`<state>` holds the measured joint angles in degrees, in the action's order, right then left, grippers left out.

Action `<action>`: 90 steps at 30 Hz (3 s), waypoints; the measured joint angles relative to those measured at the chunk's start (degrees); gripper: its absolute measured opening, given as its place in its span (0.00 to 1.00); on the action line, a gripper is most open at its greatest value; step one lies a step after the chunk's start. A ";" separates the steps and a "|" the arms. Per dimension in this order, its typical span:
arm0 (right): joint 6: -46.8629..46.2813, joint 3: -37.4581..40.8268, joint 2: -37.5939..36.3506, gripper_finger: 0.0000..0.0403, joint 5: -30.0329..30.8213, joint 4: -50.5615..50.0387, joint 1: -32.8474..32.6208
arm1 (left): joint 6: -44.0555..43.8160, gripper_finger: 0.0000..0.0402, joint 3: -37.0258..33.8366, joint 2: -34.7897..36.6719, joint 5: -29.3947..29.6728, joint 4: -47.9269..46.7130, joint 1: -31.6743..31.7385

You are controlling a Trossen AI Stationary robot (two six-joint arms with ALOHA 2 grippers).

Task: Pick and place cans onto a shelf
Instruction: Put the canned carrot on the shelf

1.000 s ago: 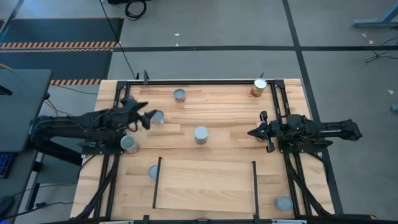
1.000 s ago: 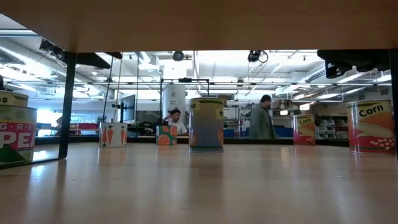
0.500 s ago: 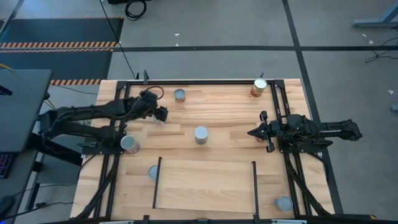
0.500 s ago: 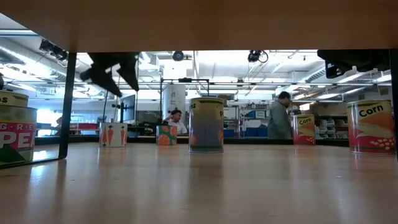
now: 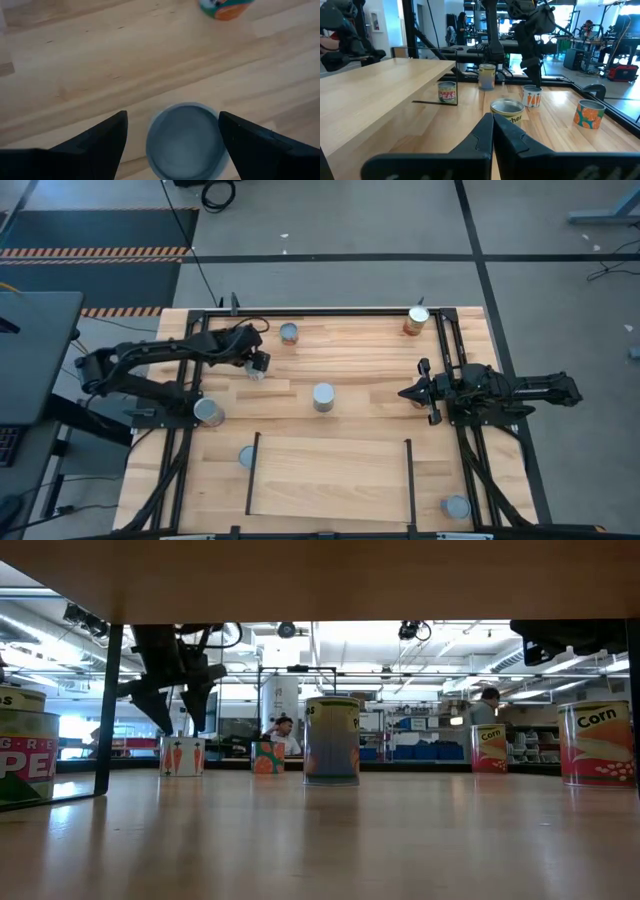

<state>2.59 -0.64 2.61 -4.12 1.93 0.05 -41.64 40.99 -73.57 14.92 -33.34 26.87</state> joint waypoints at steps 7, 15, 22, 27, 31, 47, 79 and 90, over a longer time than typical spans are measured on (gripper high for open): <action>0.03 0.00 0.00 0.04 0.00 0.11 0.00 | 0.45 0.79 -0.94 -3.53 -2.09 6.12 -0.21; 0.01 0.00 0.00 0.04 -0.02 0.13 0.00 | 0.77 0.79 -1.02 -3.16 0.74 6.72 -2.86; 0.00 0.00 0.00 0.04 -0.01 0.13 0.00 | -1.95 0.79 -1.02 -3.31 5.19 2.61 -6.15; 0.00 0.00 0.00 0.04 -0.01 0.13 0.00 | -3.55 0.79 -1.02 -3.35 5.70 1.62 -7.46; 0.00 0.00 0.00 0.04 0.00 0.13 0.00 | -5.59 0.79 -1.02 -3.35 5.87 1.04 -8.47; 0.03 0.00 0.00 0.04 -0.02 0.13 0.00 | -5.77 0.70 -1.00 -3.33 5.64 0.43 -7.32; 0.02 0.00 0.00 0.04 0.00 0.11 0.00 | -5.71 0.85 -4.15 -2.44 2.57 -5.12 -11.32; 0.01 0.00 0.01 0.04 -0.05 0.38 0.02 | -2.66 0.71 5.33 2.58 -3.17 -13.75 -18.18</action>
<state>2.60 -0.64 2.62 -4.17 2.32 0.07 -44.30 46.32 -70.99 11.75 -47.09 8.69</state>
